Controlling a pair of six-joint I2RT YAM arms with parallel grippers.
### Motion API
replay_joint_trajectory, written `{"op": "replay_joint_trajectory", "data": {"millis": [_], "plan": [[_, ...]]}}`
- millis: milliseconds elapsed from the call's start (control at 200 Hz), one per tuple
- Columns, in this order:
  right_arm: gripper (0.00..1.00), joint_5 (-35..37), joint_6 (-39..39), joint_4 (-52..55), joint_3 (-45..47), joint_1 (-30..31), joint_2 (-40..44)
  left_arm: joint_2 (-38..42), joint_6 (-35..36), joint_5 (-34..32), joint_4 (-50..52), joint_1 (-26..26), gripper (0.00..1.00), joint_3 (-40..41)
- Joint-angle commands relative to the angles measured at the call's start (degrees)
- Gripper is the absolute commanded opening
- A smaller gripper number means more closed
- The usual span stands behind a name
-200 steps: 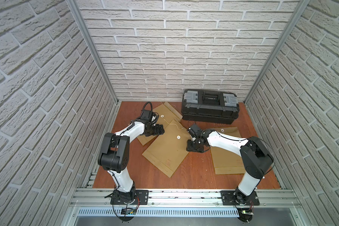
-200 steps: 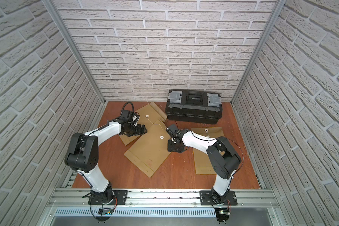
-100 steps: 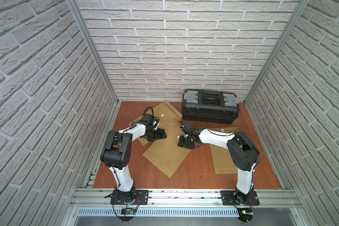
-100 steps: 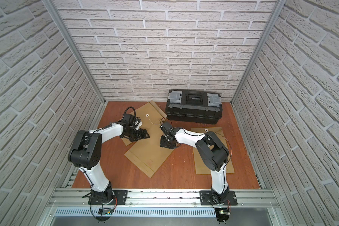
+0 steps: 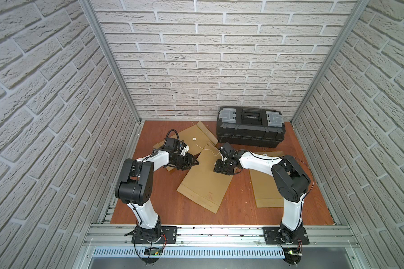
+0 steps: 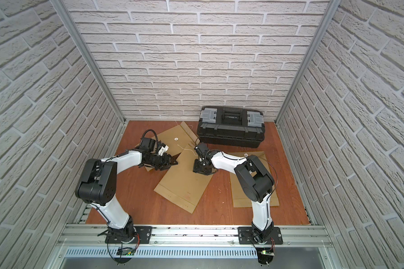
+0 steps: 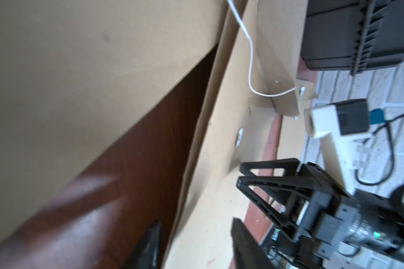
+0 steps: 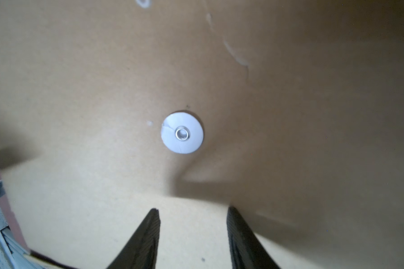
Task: Close the mouth of the file bag
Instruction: Pick up the file bag from the center of the board.
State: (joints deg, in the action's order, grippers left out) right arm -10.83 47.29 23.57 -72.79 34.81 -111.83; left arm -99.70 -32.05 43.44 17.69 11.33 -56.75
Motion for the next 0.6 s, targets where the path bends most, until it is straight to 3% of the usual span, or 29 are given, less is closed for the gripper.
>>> {"op": "replay_joint_trajectory", "data": {"millis": [0, 170, 330, 420, 595], "plan": [[0.49, -0.5, -1.2, 0.2, 1.8, 0.0, -3.1, -0.2, -0.2, 6.0, -1.4, 1.2, 0.4, -0.1], [0.48, -0.9, -1.9, 0.3, 1.8, -0.1, -3.0, -2.1, -0.3, 7.6, -2.5, 2.8, 0.25, -0.5], [0.48, -1.2, -2.3, 0.2, 2.1, -0.3, -2.7, -1.7, -2.7, 11.2, -7.1, 4.0, 0.34, 0.8], [0.48, -1.7, -2.2, -0.2, 2.4, -0.5, -2.9, -0.7, -4.2, 12.2, -10.5, 4.2, 0.33, 2.5], [0.47, -4.5, -3.4, -1.7, 2.7, -0.5, -1.9, -0.3, -0.4, 9.8, -6.0, 4.3, 0.1, 1.9]]}}
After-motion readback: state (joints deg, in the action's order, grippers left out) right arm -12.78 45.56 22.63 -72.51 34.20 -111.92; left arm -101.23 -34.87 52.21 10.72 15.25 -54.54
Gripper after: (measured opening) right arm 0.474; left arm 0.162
